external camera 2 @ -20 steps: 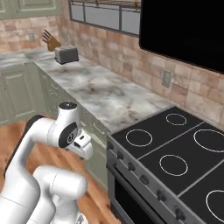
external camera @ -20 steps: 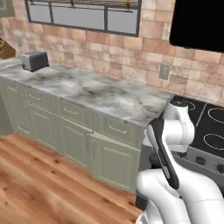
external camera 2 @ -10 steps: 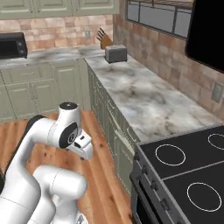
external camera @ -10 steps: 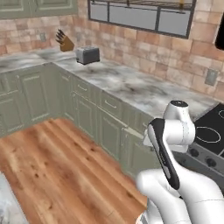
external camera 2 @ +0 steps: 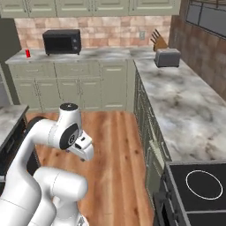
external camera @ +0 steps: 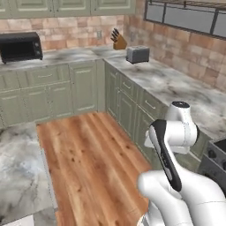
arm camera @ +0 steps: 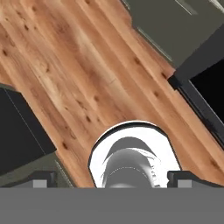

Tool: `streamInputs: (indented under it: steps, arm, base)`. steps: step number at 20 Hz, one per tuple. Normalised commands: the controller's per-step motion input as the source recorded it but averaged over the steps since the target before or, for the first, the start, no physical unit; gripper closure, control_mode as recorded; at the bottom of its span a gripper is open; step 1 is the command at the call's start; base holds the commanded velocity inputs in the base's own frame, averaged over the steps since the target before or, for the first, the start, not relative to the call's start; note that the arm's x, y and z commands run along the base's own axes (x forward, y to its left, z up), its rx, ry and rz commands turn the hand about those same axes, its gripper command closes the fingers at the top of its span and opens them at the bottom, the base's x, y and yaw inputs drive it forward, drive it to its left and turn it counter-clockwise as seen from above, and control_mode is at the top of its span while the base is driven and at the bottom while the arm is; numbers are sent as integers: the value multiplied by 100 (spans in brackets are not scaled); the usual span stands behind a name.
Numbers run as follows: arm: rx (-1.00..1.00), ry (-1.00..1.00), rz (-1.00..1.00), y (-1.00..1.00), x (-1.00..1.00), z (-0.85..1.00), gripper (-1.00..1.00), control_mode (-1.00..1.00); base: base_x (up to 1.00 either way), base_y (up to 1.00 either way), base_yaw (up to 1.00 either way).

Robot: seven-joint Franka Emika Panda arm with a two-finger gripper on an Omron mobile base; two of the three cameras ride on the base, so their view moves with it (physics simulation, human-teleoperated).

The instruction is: Four empty soda cans are scattered around the kitchen. Gather all the cans and cluster them next to the stove for recycling.

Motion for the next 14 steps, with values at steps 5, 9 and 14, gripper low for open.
streamInputs:
  steps: [5, 9, 14]
  arm:
    - [0, 0, 0, 0, 0, 0, -100, 100]
    - [0, 0, 0, 0, 0, 0, -100, 100]
    - [0, 0, 0, 0, 0, 0, -100, 100]
  base:
    - [62, -2, 34]
    - [78, 5, 23]
    - [92, 1, 21]
